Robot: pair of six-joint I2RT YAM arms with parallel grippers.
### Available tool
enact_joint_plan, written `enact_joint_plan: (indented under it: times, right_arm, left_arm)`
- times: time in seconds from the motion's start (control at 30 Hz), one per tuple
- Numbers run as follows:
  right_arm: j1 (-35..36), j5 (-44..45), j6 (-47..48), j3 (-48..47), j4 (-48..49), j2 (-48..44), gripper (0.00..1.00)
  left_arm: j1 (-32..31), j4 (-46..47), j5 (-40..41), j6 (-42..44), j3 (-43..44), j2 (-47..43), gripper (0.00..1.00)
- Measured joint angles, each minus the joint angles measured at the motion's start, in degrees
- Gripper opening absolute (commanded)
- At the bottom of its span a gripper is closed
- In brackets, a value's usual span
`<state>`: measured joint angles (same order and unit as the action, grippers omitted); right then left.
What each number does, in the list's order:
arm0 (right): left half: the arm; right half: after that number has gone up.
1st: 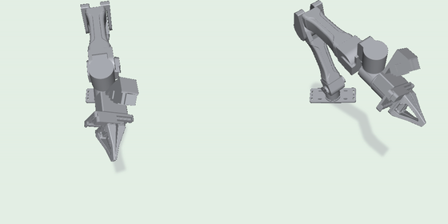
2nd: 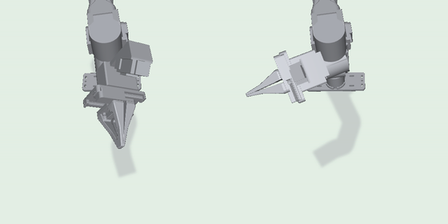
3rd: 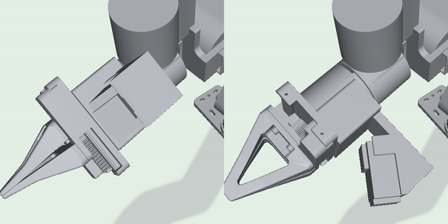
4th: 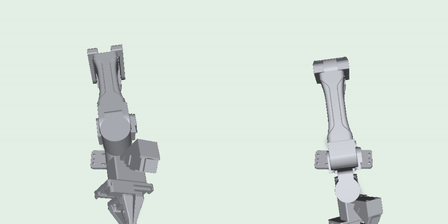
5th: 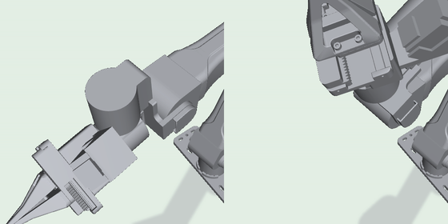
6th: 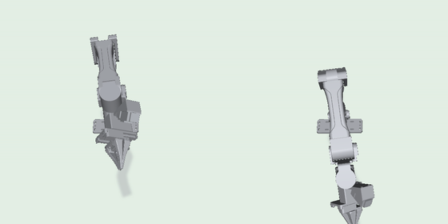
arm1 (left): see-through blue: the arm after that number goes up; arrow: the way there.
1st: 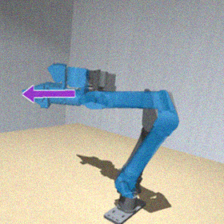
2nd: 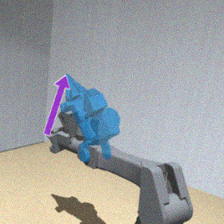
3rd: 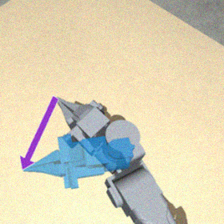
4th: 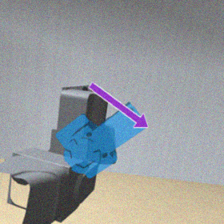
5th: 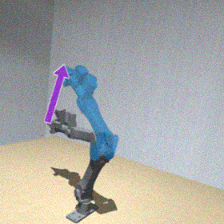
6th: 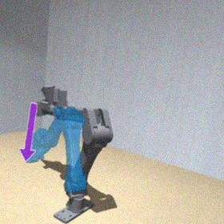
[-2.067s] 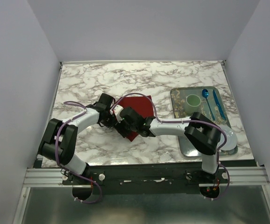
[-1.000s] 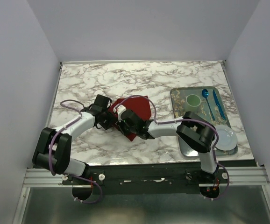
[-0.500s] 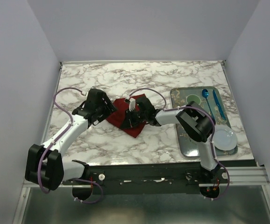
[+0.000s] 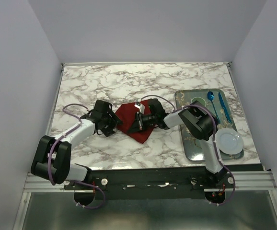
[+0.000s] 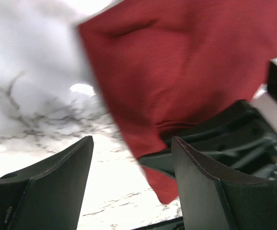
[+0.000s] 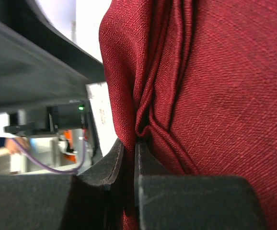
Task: Fold the napkin, place the utensils inside, and roll it up
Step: Roll the napkin with the utensil
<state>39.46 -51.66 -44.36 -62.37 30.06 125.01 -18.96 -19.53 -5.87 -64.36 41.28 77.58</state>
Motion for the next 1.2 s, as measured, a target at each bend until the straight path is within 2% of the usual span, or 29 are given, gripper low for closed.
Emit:
enact_joint_plan:
  times: [0.2,0.43,0.53,0.57,0.63,0.67,0.73,0.77,0.87,1.03,1.07,1.2]
  right_arm:
    - [-0.4,-1.8,-7.4,1.4,7.8,2.1,0.01]
    - [-0.5,-2.1,-9.2,1.5,9.3,2.5,0.01]
    - [-0.5,-2.0,-9.1,1.5,9.2,2.5,0.01]
    - [-0.5,-2.0,-9.0,1.5,9.1,2.5,0.01]
    - [-0.5,-2.0,-8.9,1.4,8.8,2.5,0.01]
    - [-0.5,-2.1,-8.6,1.2,8.4,2.5,0.02]
    - [-0.5,-2.1,-7.6,0.5,6.8,2.5,0.02]
    - [-0.5,-2.1,-6.8,0.1,5.8,2.5,0.04]
    - [-0.5,-1.9,-3.4,-1.5,1.7,2.4,0.1]
    - [-0.3,1.1,6.7,-5.0,-11.2,-0.1,0.25]
    - [-0.2,2.2,8.6,-5.6,-13.8,-0.7,0.32]
    - [1.0,8.3,17.6,-8.4,-25.5,-3.8,0.48]
  left_arm:
    - [0.1,1.1,-0.5,-6.1,-3.4,1.9,0.72]
    - [0.1,6.5,-0.9,-9.6,-3.4,4.4,0.65]
    - [0.1,10.1,-1.4,-11.0,-3.8,5.7,0.5]
    - [0.1,11.1,-1.6,-11.1,-4.2,6.1,0.42]
    - [0.1,12.4,-1.7,-11.8,-4.6,6.8,0.35]
    - [0.1,12.8,-1.6,-11.8,-4.7,7.0,0.26]
    - [0.1,13.5,-1.6,-11.8,-5.0,7.1,0.18]
    - [0.1,13.8,-1.4,-11.7,-5.0,7.1,0.12]
    - [0.1,14.0,-1.0,-11.0,-5.1,7.1,0.0]
    - [0.1,14.1,-1.0,-10.4,-5.1,7.1,0.0]
    - [0.1,14.1,-0.9,-10.4,-5.1,7.1,0.0]
    - [-0.7,13.2,-0.1,-9.9,-4.3,7.2,0.0]
